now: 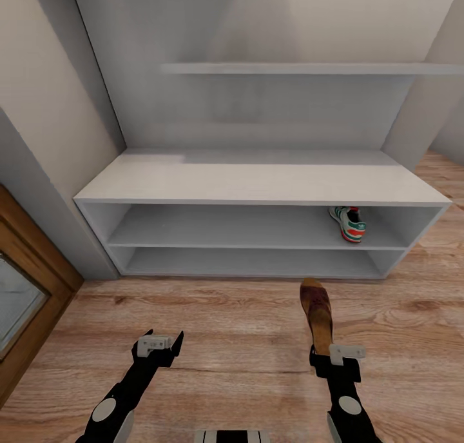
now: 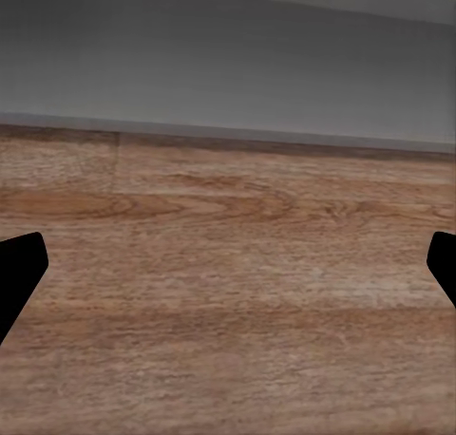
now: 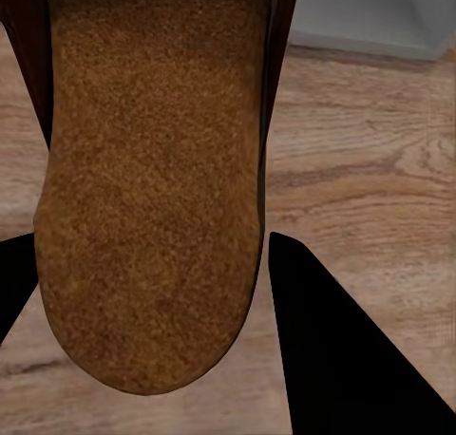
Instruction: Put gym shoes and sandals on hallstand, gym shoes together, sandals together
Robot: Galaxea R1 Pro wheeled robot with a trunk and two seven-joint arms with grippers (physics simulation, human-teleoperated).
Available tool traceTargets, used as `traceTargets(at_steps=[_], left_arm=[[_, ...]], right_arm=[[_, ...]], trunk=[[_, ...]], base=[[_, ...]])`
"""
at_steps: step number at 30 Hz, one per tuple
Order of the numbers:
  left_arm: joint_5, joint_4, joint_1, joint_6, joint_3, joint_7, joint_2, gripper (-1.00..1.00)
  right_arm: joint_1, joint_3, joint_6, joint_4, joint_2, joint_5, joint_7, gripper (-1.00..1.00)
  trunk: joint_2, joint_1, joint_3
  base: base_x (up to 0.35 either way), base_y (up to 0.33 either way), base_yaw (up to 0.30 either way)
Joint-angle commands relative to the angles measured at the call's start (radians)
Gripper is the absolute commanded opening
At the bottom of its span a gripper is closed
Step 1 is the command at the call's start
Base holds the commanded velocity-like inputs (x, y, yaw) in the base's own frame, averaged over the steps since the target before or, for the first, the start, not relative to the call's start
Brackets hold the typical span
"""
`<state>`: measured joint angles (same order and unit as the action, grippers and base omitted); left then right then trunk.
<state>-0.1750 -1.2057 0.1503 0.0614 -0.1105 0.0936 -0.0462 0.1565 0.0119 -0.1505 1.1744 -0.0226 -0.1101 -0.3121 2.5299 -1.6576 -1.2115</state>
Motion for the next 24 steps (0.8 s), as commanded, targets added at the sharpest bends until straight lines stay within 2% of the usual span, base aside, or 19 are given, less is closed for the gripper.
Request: traceTargets(at_steps=[1, 18, 24], left_arm=[[0.000, 0.000, 0.000, 0.000, 0.000, 0.000, 0.000, 1.00], [0.001, 0.000, 0.000, 0.000, -0.001, 0.000, 0.012, 1.00], [0.000, 0.000, 0.000, 0.000, 0.002, 0.000, 0.013, 1.00]], right_arm=[[0.001, 0.001, 0.001, 0.001, 0.000, 0.002, 0.000, -1.00], [-0.005, 0.006, 0.030, 0.000, 0.003, -0.001, 0.003, -1.00], [-0.006, 0.005, 0.048, -0.025, 0.003, -0.001, 0.002, -1.00]], trunk=[[0.000, 0.000, 0.000], [0.000, 0.000, 0.000], [0.000, 0.000, 0.000]], base=[[0.000, 0.000, 0.000], [0.000, 0.001, 0.000], [0.000, 0.141, 0.000]])
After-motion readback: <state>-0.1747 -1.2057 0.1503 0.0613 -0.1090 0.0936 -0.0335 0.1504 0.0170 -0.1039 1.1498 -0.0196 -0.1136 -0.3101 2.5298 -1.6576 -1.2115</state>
